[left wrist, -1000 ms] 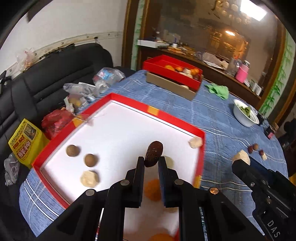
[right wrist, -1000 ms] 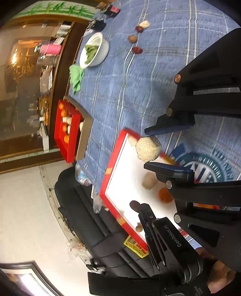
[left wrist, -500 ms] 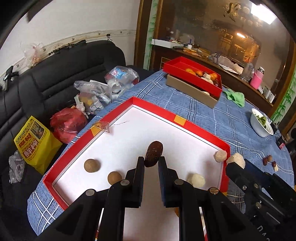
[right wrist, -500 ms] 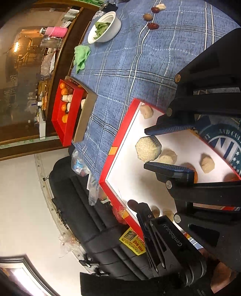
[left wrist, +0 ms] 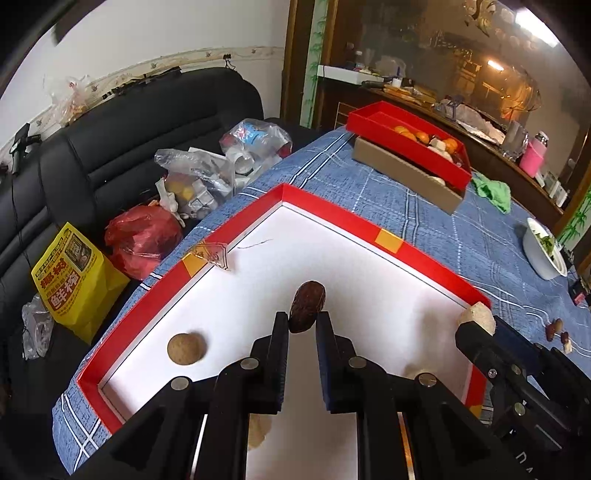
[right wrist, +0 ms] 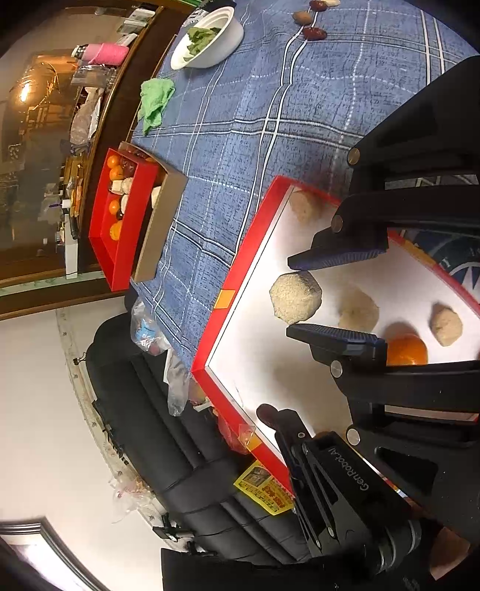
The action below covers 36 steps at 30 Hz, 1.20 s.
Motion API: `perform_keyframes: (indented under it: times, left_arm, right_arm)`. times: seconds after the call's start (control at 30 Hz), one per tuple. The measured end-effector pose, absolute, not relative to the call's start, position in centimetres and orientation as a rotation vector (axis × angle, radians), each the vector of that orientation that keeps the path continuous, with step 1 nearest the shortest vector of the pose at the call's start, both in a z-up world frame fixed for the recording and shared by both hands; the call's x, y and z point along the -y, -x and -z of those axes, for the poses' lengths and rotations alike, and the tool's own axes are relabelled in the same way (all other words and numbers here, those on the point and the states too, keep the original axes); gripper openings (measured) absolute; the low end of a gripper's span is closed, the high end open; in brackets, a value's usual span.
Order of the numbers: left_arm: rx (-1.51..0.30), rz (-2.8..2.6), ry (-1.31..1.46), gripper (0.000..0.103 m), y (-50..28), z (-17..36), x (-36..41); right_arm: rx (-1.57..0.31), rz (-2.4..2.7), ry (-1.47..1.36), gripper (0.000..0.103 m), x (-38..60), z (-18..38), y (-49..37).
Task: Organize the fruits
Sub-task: 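Open the right gripper over the lid while the left releases the red date there, then move both grippers back over the fruits on the tablecloth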
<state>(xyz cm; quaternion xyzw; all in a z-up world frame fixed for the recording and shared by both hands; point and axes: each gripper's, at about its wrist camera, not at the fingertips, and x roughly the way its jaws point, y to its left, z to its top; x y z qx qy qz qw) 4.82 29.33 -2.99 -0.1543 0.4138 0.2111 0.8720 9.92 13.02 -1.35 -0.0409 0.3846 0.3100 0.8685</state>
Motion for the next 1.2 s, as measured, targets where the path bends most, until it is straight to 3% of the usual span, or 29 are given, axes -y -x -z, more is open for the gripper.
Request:
perform_keyframes:
  times: [0.93,1.0,1.03,1.07,1.1,1.2]
  left_arm:
    - [-0.933,-0.479,0.274,0.015,-6.5,4.9,-29.8]
    - [-0.956,-0.484,0.267,0.021,-6.5,5.0,-29.7]
    - [-0.967,-0.483,0.265,0.033,-6.5,5.1,-29.6]
    - [-0.974,-0.489,0.267,0.044,-6.4,5.1,-29.6]
    - [-0.970,-0.496,0.271,0.047,-6.2,5.1,-29.6]
    - [-0.959,-0.509,0.286,0.053,-5.5,4.6,-29.7]
  right_arm:
    - [-0.913,-0.631,0.091,0.030,-15.2,4.7,-13.2]
    - [-0.924,-0.625,0.095,0.031,-15.1,4.7,-13.3]
    - [-0.929,-0.621,0.101,0.035,-15.1,4.7,-13.2]
    - [-0.929,-0.621,0.103,0.051,-15.0,4.7,-13.2]
    - [-0.929,-0.619,0.106,0.061,-14.9,4.6,-13.0]
    - [-0.923,-0.618,0.100,0.061,-14.2,4.2,-12.6]
